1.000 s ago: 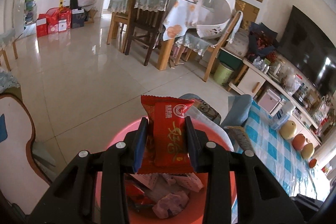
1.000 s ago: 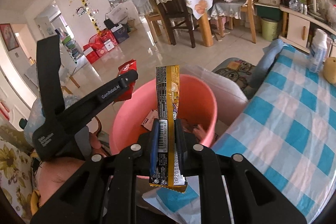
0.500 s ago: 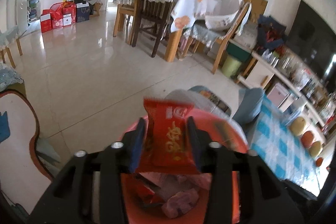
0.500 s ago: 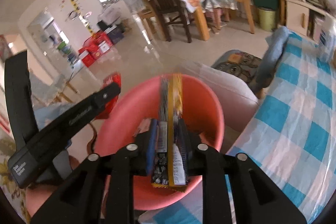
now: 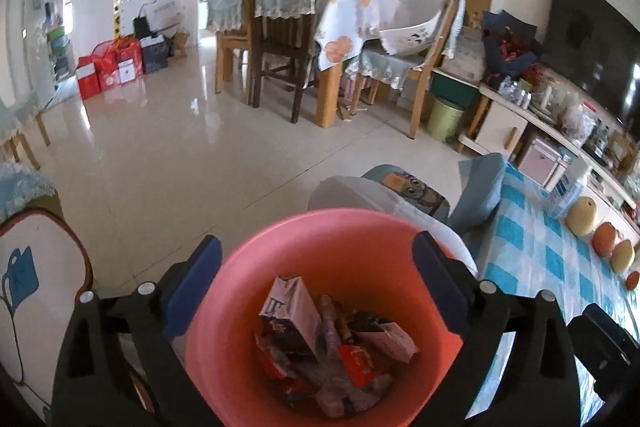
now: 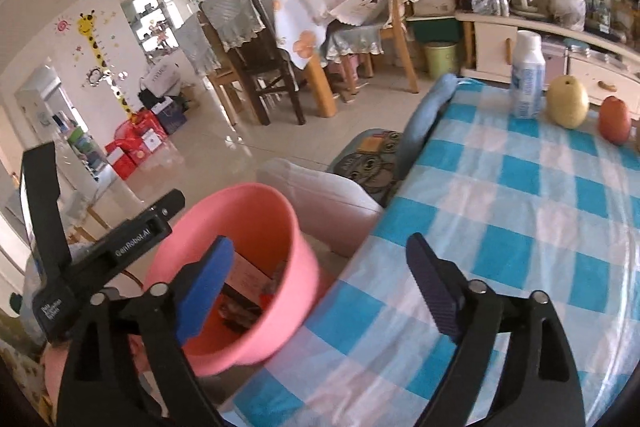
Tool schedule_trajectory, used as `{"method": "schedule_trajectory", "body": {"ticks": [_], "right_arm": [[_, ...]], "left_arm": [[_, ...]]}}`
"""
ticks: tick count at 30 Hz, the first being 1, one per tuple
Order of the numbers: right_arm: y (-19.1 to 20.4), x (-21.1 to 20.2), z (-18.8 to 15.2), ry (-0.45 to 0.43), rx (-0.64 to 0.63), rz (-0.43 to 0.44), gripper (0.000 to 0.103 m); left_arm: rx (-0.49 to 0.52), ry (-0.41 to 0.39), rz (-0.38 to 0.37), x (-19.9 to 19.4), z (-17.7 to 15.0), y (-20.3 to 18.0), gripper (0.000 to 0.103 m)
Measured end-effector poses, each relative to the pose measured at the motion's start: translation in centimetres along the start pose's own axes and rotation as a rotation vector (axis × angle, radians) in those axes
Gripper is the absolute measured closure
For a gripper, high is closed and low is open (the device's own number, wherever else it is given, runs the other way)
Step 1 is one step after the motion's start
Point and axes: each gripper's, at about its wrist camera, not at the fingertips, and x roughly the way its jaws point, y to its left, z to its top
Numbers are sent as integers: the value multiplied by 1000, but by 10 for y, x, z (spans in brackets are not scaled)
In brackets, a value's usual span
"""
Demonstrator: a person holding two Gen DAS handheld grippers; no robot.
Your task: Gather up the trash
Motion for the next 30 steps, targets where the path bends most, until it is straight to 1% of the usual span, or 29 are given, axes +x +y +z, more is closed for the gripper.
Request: {"method": "schedule_trajectory", "body": {"ticks": [3,7,10,16,22,30], "right_arm": [[-3,-3,-2,10,-7,-28,12],[-11,-11,-8,20,-6,-44,12],[-17,-16,-12,20,-12,-72,12],[-26,-27,-19,23,-25,-119,11],[-37,-39,-25,16,-28,-156,11],[-63,-55,-32,6,4,-209,11]], "left_arm": [[43,-11,2,-3,-1,-13,5],[102,-25,-28,-10,-5,-32,5],[138,-41,-43,-14,-7,-45,4],[176,-57,-83,-21,-11,-66,4],[214,-63,-103,-26,-18,-84,4],[282,-65,-123,-33,-29,-114,4]]}}
